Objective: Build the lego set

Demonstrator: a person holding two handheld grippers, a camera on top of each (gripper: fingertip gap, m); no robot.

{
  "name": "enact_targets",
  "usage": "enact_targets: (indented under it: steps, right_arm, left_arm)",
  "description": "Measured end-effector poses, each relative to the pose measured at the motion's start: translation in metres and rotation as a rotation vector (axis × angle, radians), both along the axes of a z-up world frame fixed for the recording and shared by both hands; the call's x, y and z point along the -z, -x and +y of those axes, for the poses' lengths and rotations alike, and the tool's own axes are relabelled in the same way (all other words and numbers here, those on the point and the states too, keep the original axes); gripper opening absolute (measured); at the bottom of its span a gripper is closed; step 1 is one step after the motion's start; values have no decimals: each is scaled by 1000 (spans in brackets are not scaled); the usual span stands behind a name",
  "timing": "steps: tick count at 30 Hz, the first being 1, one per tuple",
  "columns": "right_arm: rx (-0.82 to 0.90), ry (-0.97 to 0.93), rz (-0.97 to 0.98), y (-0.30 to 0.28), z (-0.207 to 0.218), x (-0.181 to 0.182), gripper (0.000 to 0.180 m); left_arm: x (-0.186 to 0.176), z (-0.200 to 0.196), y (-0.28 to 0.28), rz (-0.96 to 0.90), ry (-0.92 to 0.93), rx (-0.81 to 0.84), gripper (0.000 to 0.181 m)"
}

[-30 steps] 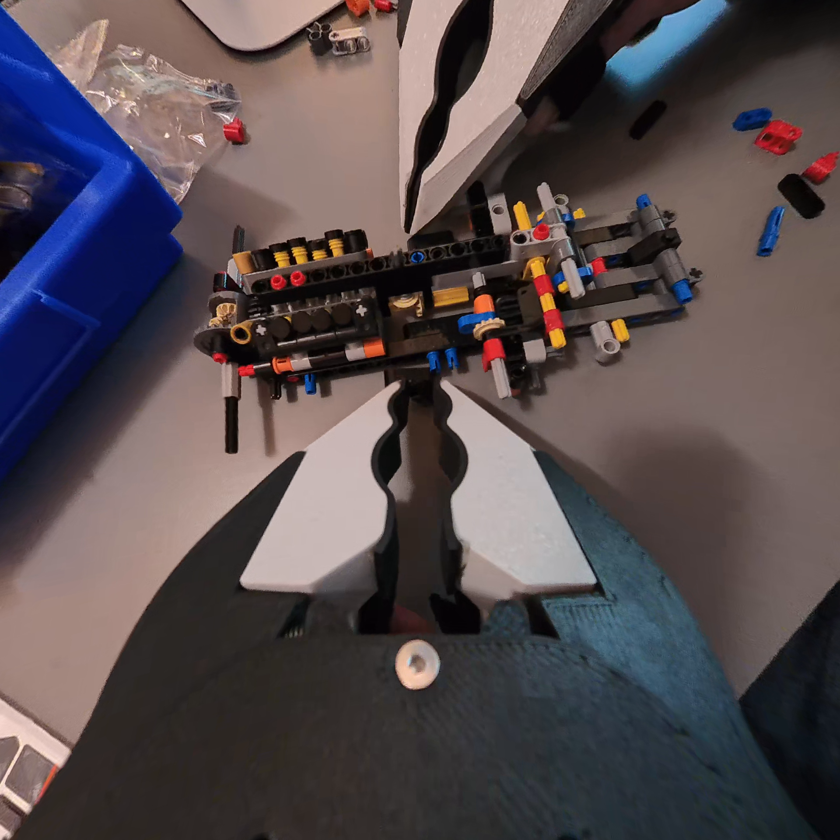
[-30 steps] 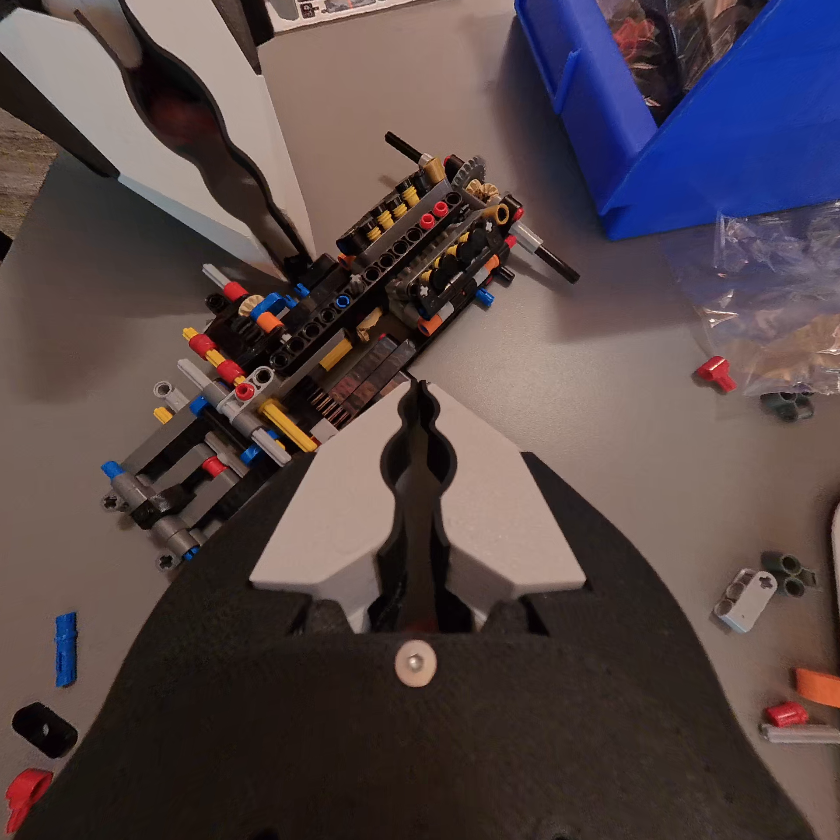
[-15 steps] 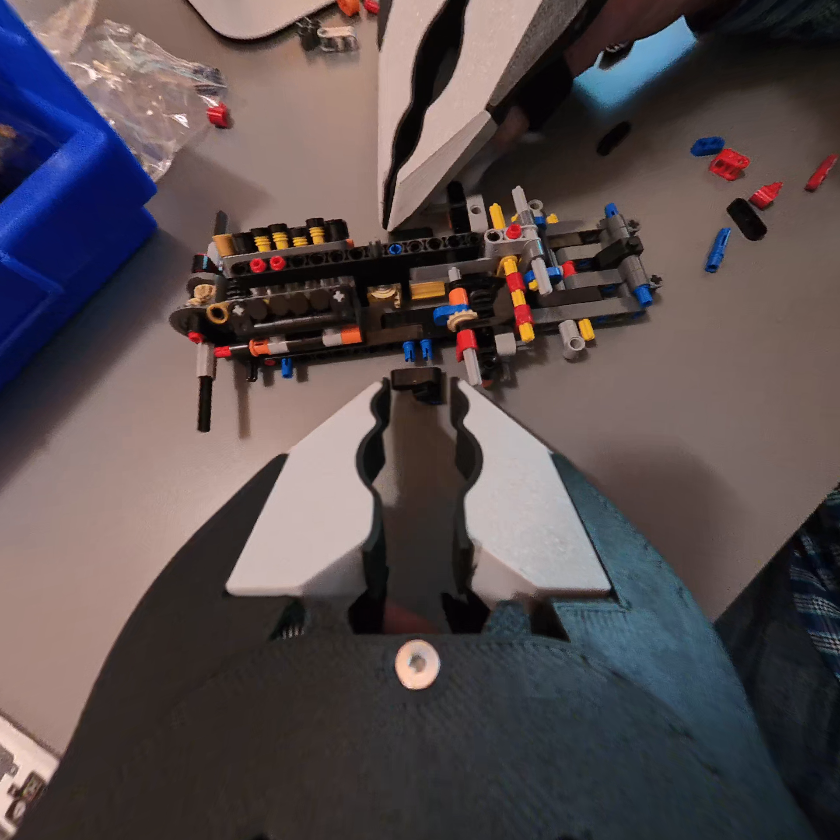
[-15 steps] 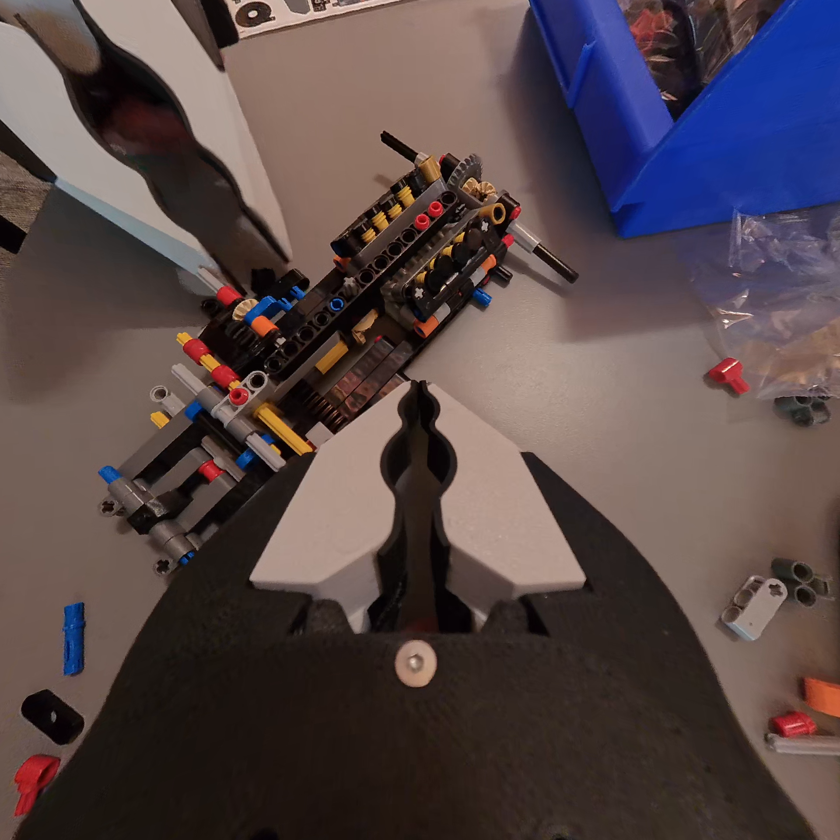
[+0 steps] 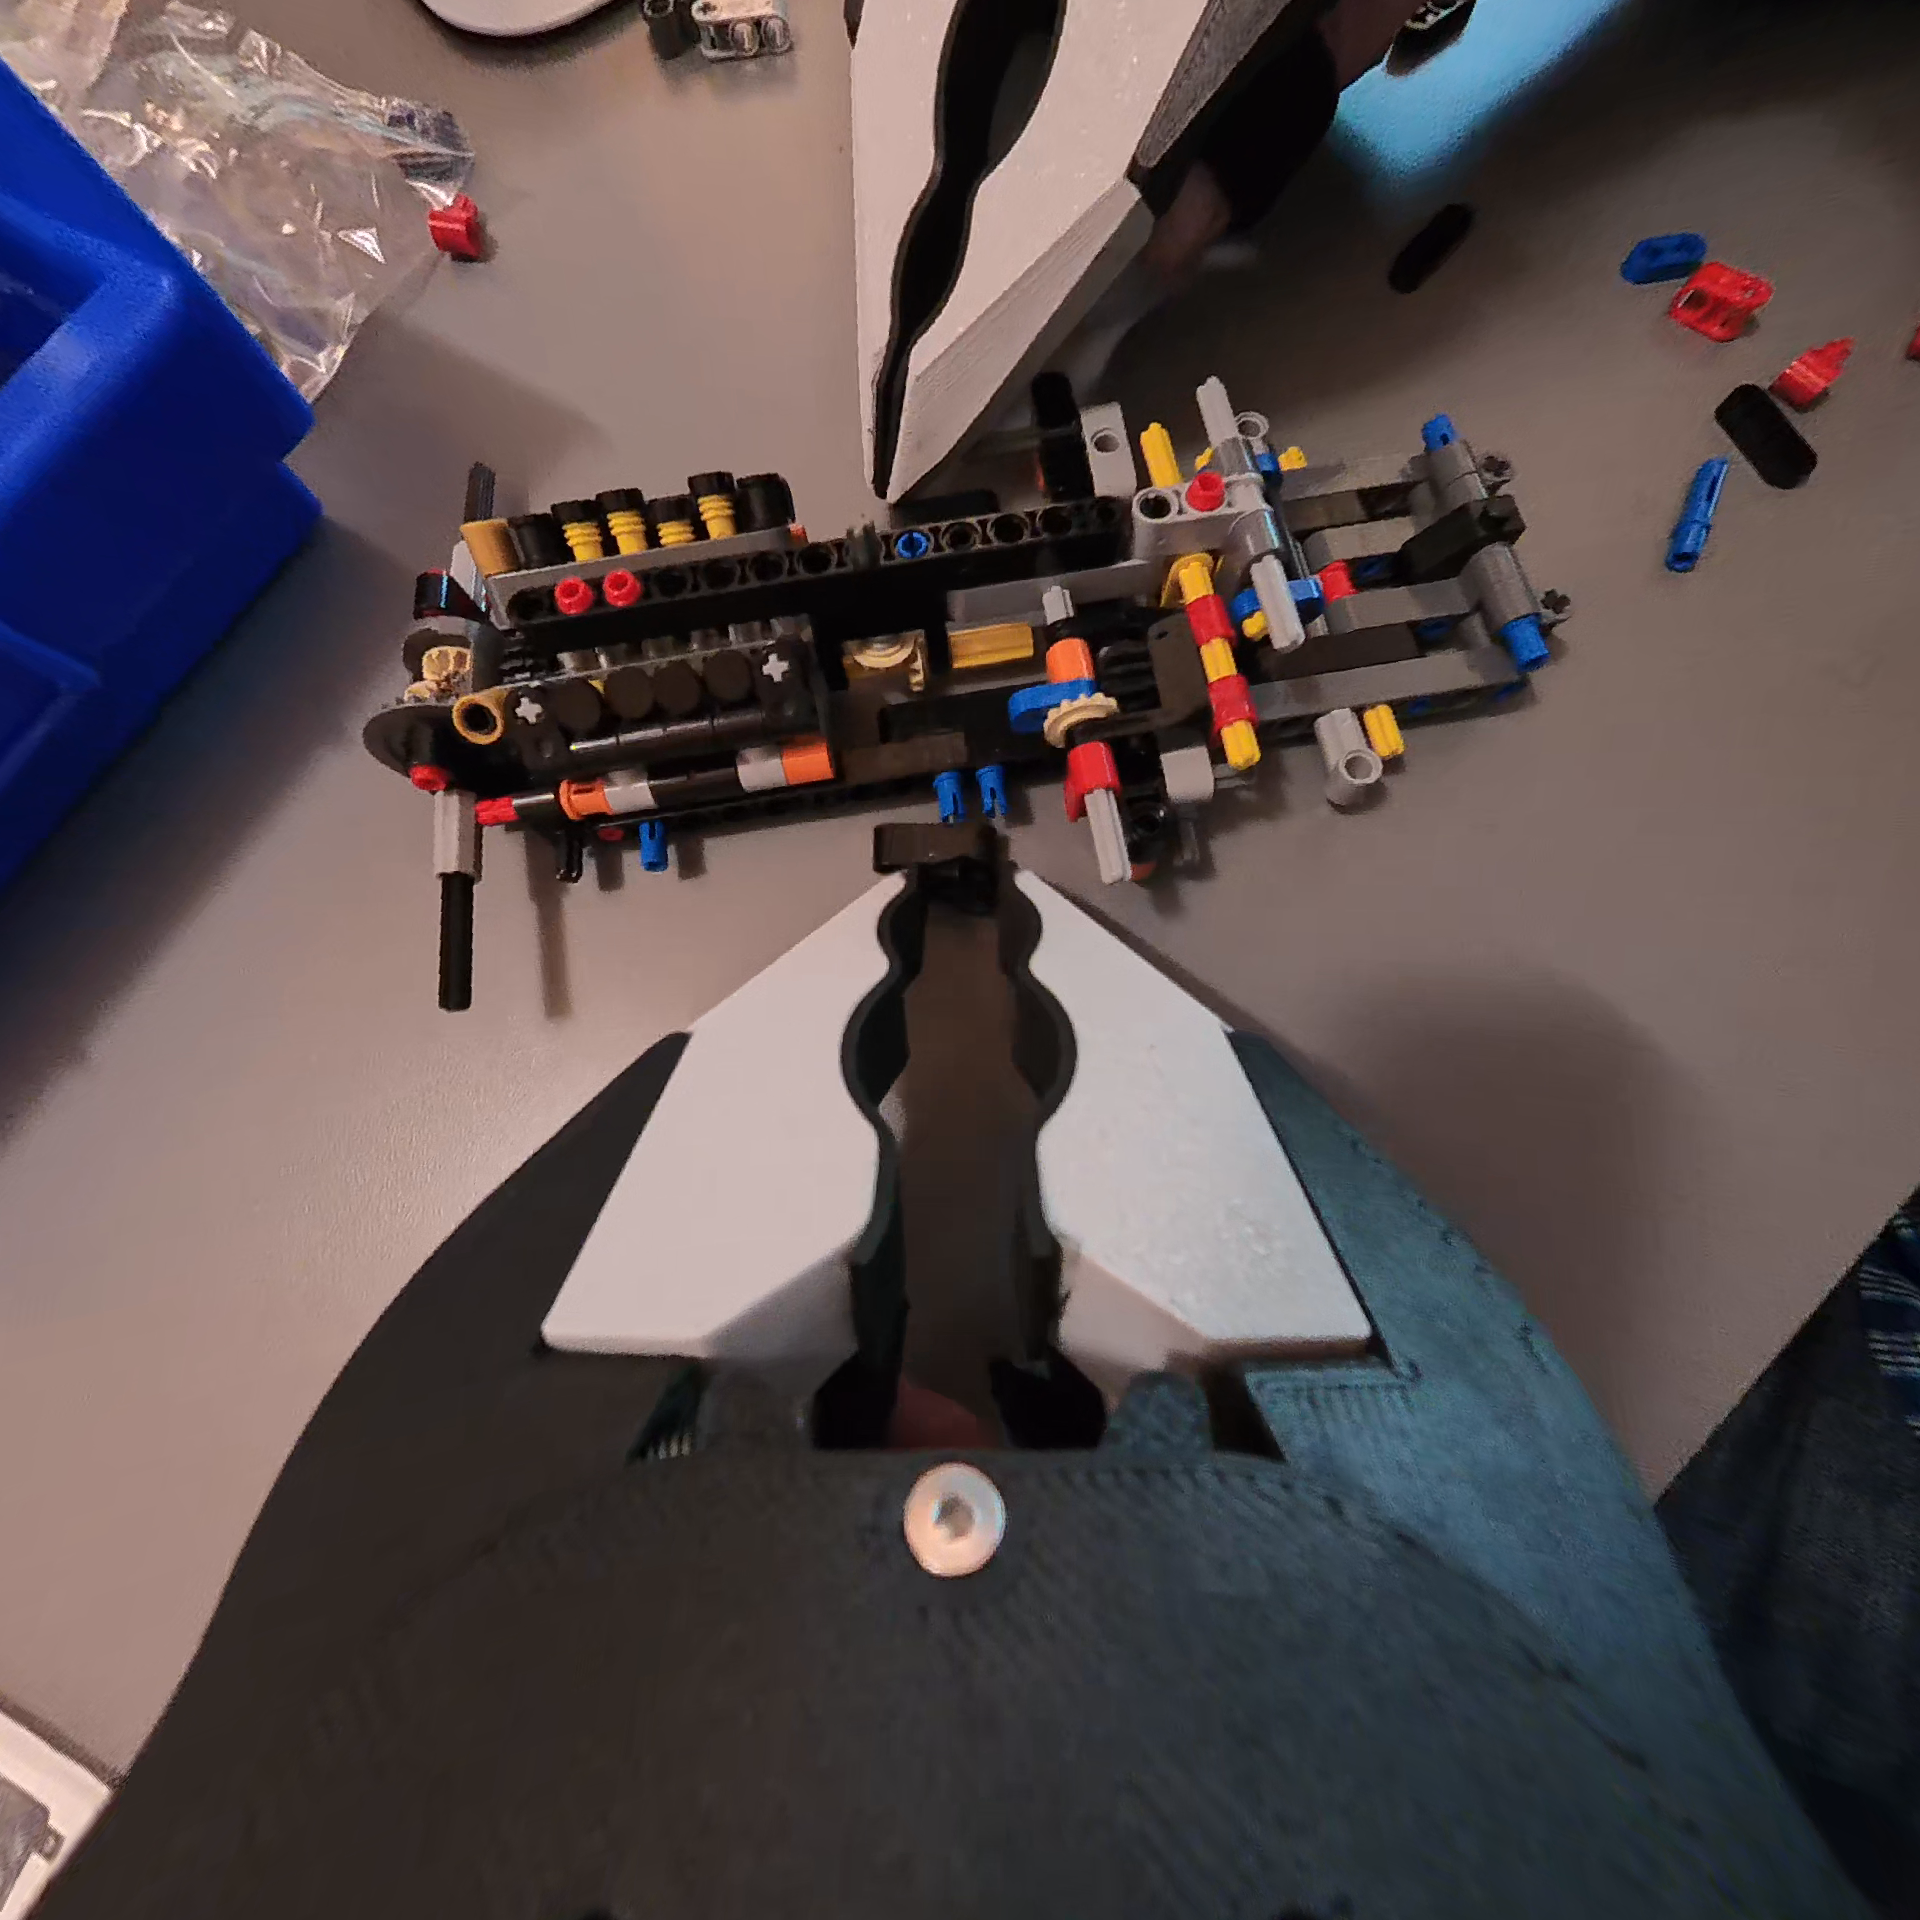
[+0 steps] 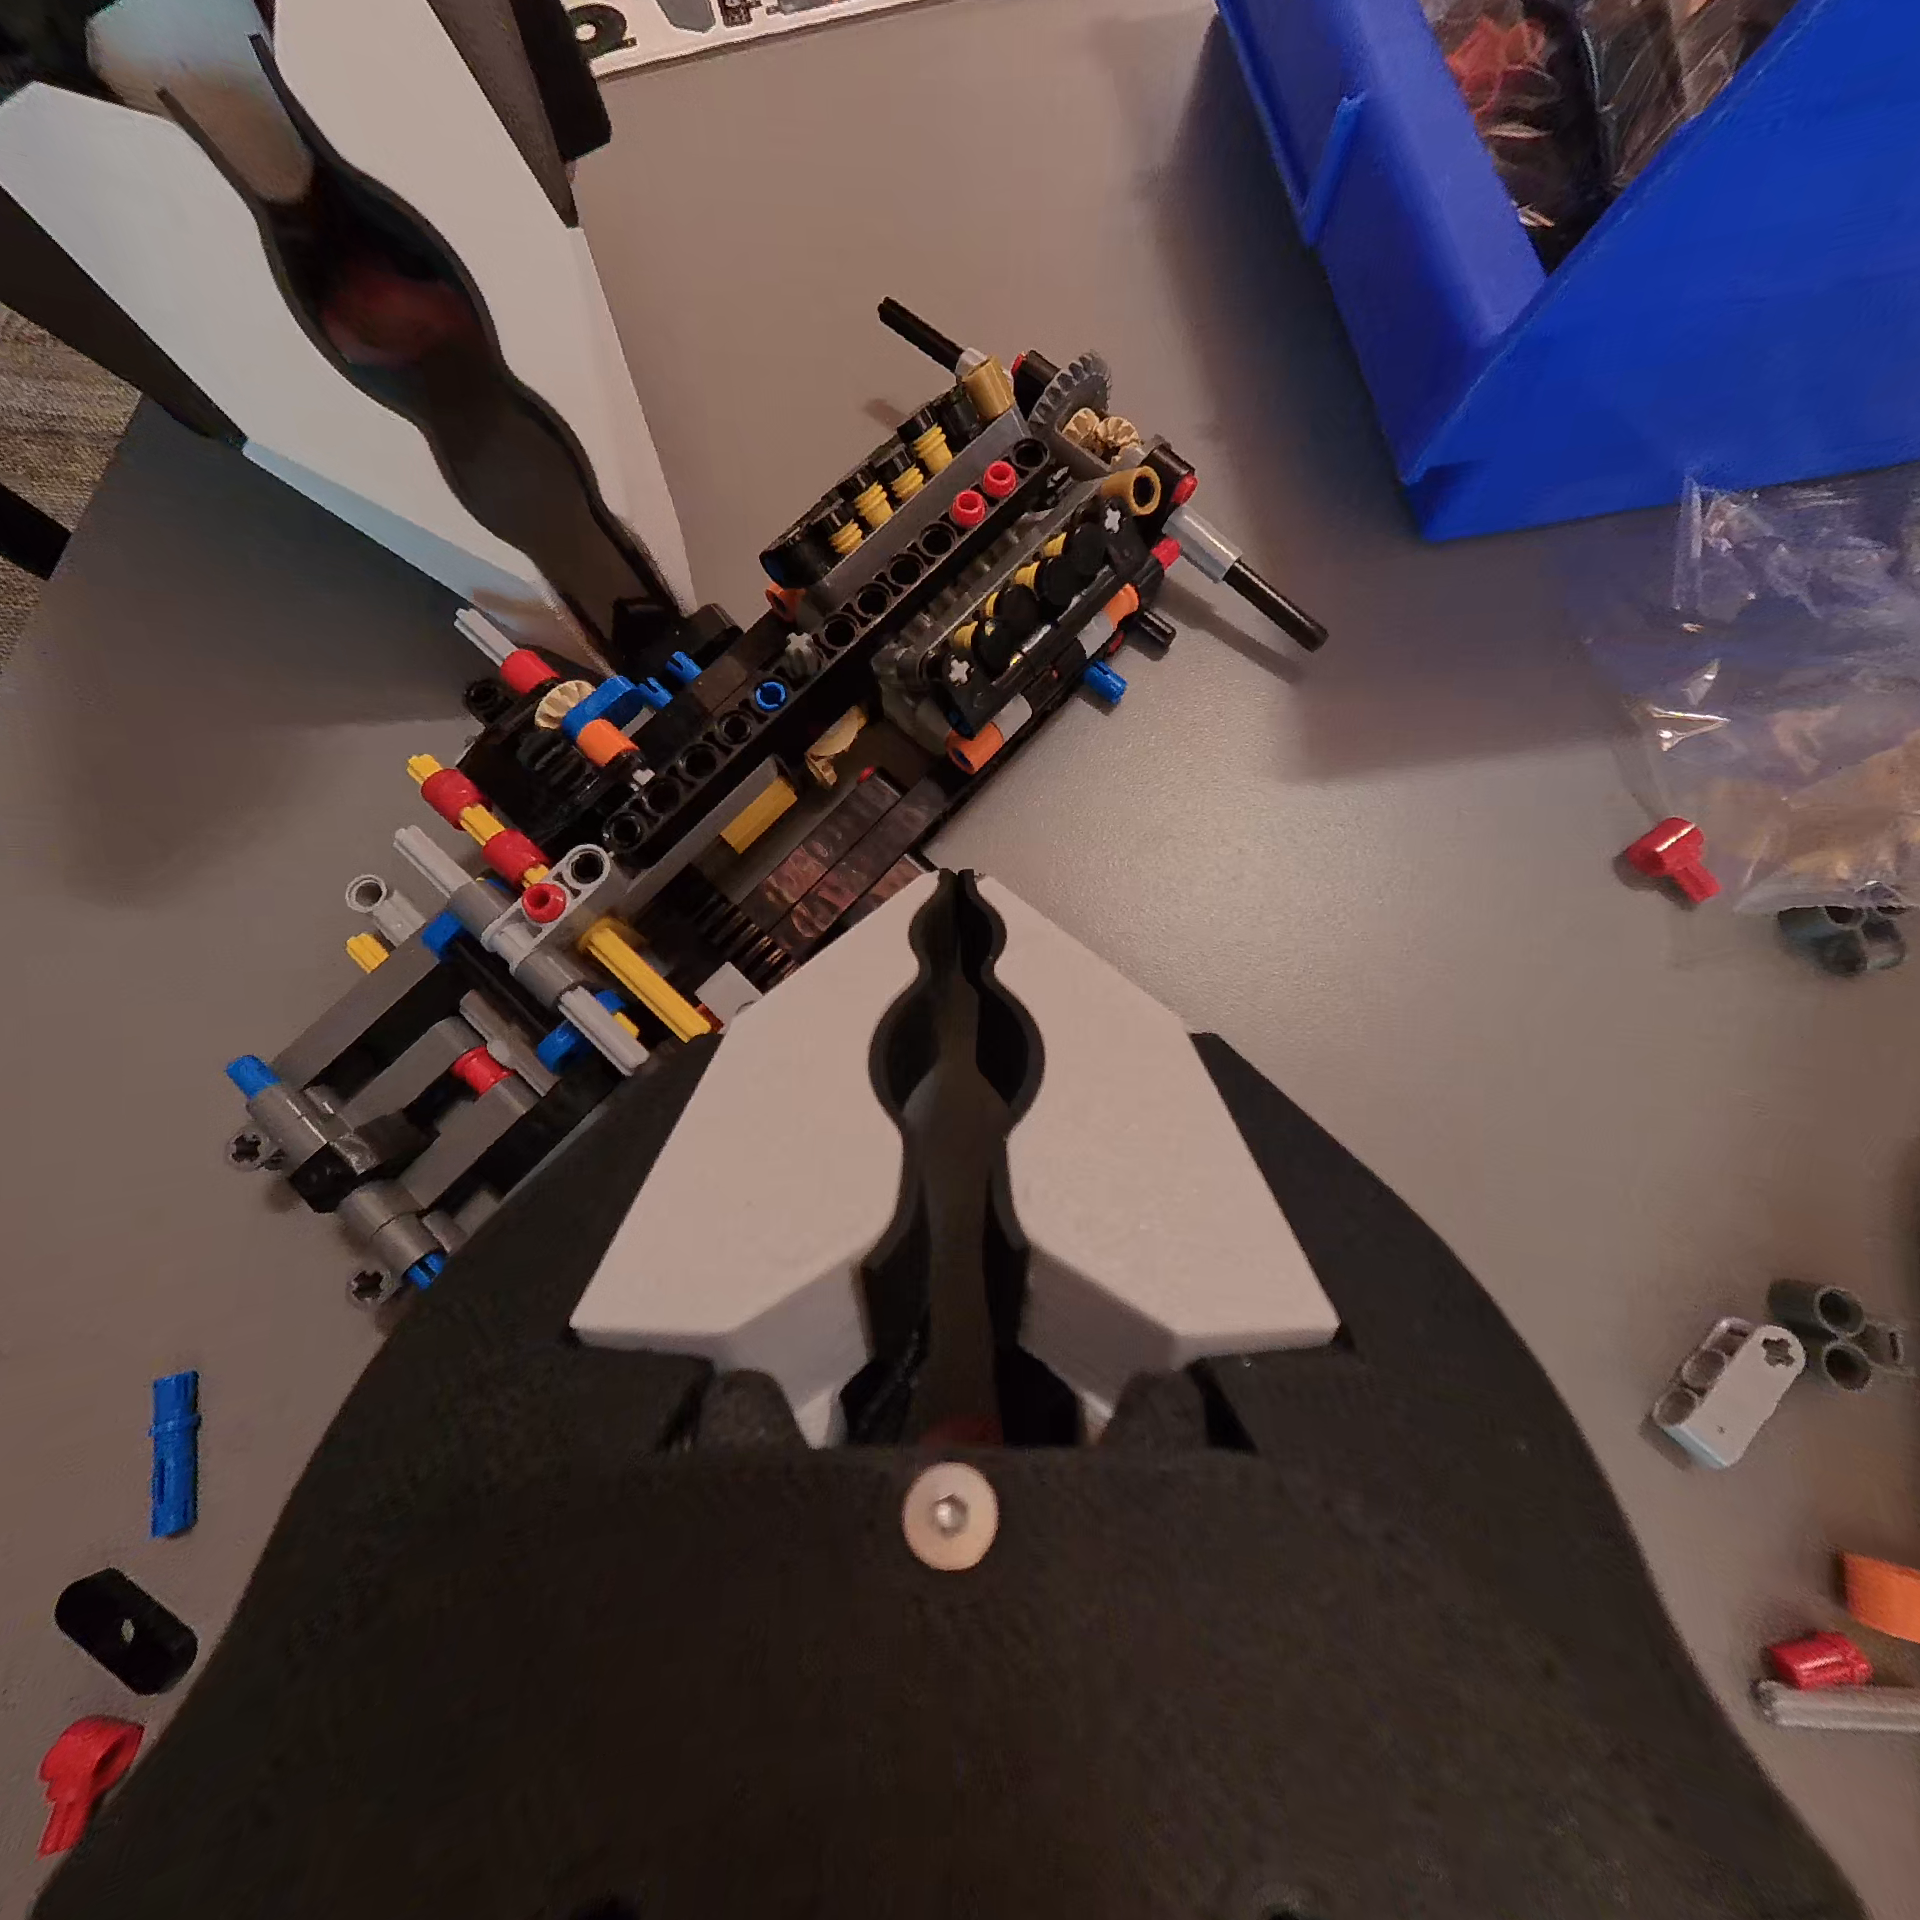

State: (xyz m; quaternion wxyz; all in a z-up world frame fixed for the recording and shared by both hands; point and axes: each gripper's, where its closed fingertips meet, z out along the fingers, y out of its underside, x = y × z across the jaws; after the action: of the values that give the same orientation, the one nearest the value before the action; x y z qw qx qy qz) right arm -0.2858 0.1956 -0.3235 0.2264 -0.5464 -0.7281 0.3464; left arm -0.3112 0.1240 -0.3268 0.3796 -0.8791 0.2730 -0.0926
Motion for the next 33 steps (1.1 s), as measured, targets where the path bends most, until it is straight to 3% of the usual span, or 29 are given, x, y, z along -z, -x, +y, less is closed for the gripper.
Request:
enact_targets:
  steps: [4, 9, 12, 16, 33]
  right_arm:
    - [-3, 1, 0, 0, 0, 0, 0]
    - [-4, 1, 0, 0, -1, 0, 0]
    - [-5, 1, 0, 0, -1, 0, 0]
    - [-7, 3, -1, 0, -1, 0, 0]
    - [-9, 10, -3, 0, -1, 0, 0]
  left_arm:
    - [0, -2, -1, -3, 2, 1, 12]
    - [-1, -1, 1, -1, -5, -15, 39]
    - [-1, 4, 2, 13, -17, -12, 39]
    - [0, 6, -1, 12, -12, 11, 22]
    - [-5, -1, -13, 40, -62, 3, 22]
